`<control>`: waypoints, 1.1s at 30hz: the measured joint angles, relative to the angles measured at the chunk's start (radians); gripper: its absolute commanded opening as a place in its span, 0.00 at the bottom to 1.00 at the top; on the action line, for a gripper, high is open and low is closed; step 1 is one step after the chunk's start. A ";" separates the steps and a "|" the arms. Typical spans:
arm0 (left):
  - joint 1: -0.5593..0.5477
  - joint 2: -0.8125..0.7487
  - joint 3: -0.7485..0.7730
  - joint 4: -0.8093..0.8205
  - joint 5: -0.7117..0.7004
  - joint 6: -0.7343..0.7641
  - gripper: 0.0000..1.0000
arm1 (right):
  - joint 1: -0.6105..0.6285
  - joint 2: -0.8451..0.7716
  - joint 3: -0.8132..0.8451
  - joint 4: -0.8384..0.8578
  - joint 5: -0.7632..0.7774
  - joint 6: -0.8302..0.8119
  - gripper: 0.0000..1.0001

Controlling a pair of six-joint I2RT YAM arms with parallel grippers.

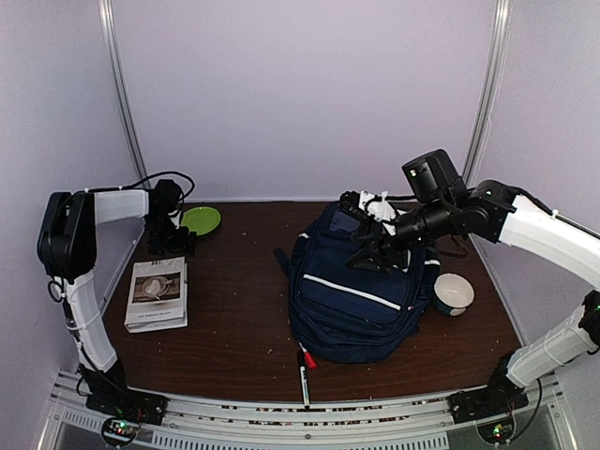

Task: Pack the student bag
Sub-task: Move the book to the center of the board.

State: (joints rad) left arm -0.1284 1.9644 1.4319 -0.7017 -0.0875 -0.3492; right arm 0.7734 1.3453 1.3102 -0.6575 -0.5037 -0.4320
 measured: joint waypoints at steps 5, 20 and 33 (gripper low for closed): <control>-0.035 -0.172 -0.046 -0.032 -0.089 -0.018 0.98 | 0.000 0.000 -0.001 0.001 0.005 0.011 0.63; 0.343 -0.403 -0.461 0.030 0.182 -0.029 0.96 | 0.000 0.006 0.006 0.022 0.007 0.058 0.70; 0.178 -0.371 -0.521 0.193 0.425 -0.106 0.93 | 0.011 0.432 0.314 0.109 -0.070 0.357 0.57</control>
State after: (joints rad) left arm 0.0494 1.5936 0.9108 -0.5091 0.3370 -0.4557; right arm 0.7849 1.7775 1.6241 -0.5480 -0.5739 -0.0746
